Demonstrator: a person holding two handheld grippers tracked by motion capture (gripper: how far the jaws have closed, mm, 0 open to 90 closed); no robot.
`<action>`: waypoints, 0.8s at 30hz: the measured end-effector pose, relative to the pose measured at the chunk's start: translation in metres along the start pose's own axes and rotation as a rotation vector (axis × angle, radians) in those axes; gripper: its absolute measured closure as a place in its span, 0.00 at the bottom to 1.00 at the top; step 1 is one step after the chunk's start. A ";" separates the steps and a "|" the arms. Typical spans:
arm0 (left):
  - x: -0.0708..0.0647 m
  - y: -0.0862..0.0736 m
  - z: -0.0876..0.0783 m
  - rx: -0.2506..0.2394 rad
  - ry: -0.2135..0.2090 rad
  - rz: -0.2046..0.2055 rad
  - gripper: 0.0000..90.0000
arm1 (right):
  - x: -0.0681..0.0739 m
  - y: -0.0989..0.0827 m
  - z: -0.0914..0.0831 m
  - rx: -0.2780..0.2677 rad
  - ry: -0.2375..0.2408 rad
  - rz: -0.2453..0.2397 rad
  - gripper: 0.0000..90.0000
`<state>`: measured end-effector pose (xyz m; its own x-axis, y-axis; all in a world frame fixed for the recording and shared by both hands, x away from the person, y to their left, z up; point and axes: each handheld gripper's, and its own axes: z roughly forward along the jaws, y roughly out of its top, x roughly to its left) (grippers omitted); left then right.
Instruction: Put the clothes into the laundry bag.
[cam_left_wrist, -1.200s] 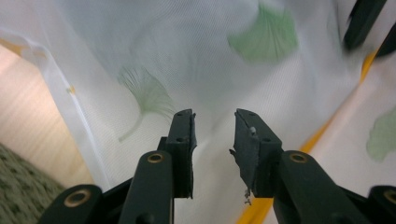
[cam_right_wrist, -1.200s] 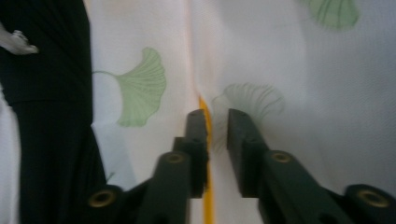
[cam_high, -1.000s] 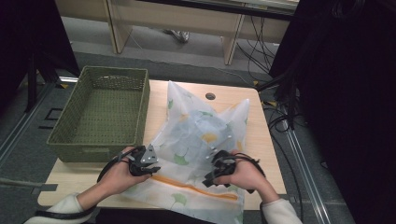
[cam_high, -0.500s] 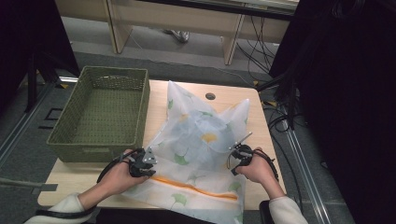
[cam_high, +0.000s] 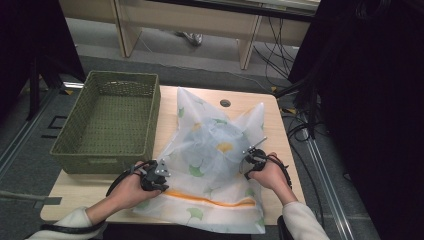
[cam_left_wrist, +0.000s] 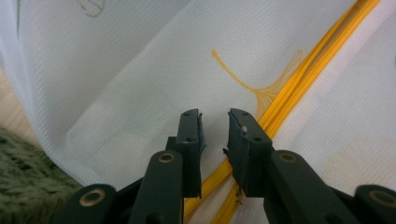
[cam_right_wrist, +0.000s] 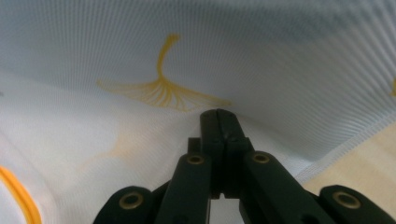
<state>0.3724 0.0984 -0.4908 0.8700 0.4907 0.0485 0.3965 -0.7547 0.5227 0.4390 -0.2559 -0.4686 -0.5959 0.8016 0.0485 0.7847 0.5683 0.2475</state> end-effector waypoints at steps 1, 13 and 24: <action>-0.001 0.001 0.001 0.000 -0.001 0.004 0.81 | -0.001 0.003 0.001 -0.007 -0.005 -0.005 1.00; -0.002 0.008 0.005 -0.006 0.004 0.002 0.81 | -0.007 0.028 0.007 -0.084 -0.031 0.023 1.00; 0.002 0.008 0.002 -0.034 0.023 -0.009 0.78 | -0.010 0.015 -0.012 -0.150 -0.038 0.041 0.94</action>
<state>0.3776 0.0929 -0.4883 0.8592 0.5077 0.0631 0.3938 -0.7349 0.5521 0.4551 -0.2575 -0.4537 -0.5547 0.8317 0.0252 0.7723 0.5033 0.3876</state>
